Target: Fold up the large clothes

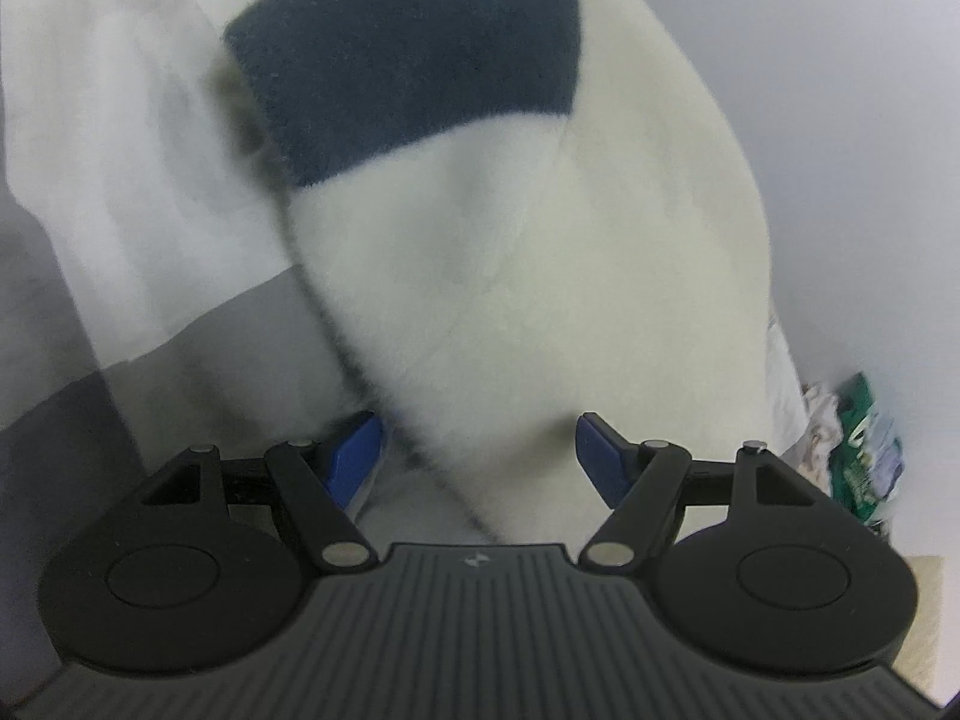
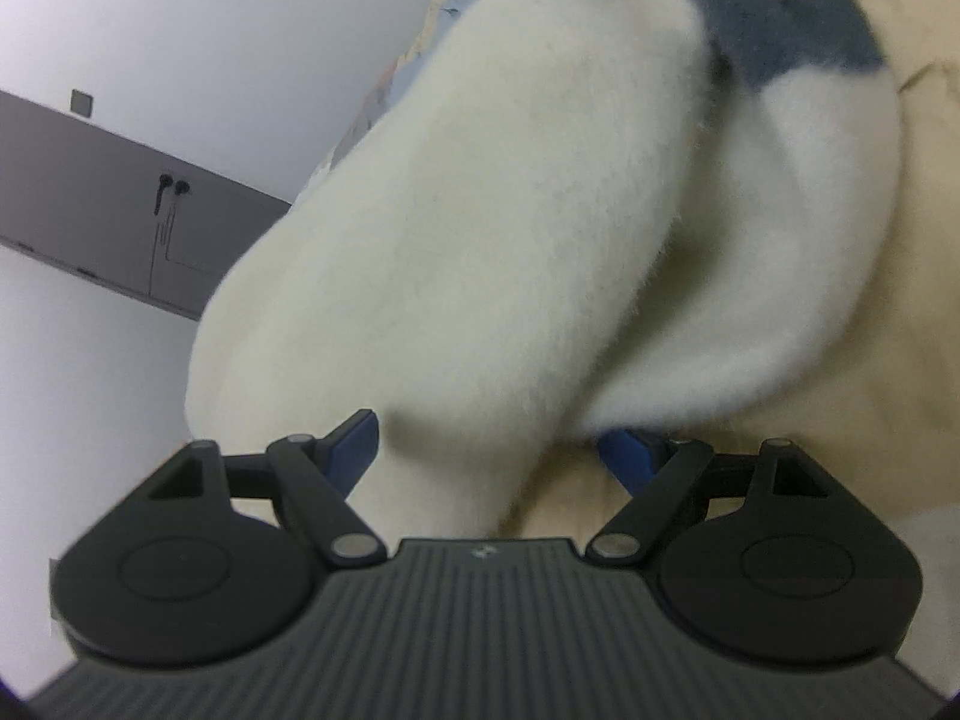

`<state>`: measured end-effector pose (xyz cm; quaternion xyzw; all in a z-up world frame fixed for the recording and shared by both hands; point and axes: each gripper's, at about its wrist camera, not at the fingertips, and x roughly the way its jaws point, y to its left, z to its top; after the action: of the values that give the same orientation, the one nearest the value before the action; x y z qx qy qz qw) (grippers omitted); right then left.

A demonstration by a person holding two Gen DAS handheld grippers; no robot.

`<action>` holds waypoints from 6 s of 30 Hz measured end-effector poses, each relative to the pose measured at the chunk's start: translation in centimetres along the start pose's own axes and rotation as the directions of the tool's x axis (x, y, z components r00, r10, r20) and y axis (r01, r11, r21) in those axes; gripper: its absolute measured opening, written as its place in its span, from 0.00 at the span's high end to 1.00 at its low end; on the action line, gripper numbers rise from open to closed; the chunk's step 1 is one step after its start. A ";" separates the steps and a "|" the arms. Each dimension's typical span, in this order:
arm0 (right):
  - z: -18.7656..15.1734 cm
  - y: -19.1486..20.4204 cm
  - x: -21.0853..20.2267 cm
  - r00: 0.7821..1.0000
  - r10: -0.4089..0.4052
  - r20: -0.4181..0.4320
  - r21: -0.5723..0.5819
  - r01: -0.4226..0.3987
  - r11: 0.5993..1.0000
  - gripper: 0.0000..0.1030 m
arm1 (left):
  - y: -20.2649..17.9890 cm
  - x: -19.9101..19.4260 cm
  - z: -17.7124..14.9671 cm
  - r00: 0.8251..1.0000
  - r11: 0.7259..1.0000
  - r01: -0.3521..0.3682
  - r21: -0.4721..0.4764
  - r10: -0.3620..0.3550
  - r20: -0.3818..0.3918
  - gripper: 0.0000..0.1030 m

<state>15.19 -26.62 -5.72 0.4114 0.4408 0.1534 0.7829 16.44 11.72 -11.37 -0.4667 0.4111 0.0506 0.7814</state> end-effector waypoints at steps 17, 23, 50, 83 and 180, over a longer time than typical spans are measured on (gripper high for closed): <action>2.0 1.9 -3.2 0.958 0.256 0.130 -0.002 -0.258 0.966 0.19 | -2.4 -3.0 -1.6 0.961 0.963 0.259 0.078 -0.265 0.075 0.26; 1.5 -0.5 -1.4 0.981 0.183 0.068 0.058 -0.187 0.981 0.20 | -0.5 0.5 -2.4 0.988 0.987 0.151 -0.052 -0.152 -0.014 0.36; -1.8 7.5 -15.8 0.891 0.381 0.247 -0.375 -0.275 0.885 0.79 | -7.4 -26.5 -11.1 0.741 0.769 0.470 0.434 -0.611 0.279 0.88; 14.3 30.5 -19.3 0.863 0.310 0.398 -0.615 0.001 0.789 0.78 | -28.8 -32.1 -3.5 0.766 0.804 0.260 0.534 -0.508 0.393 0.87; 0.1 3.6 -3.2 0.942 -0.272 0.199 -0.385 0.330 0.862 0.15 | -12.7 -6.1 -4.1 0.948 0.622 -0.318 0.715 0.216 0.234 0.92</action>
<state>13.93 -26.42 -1.02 0.1724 0.4020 0.0899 0.8947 15.89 3.29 0.62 -0.0358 0.4106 0.0230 0.9108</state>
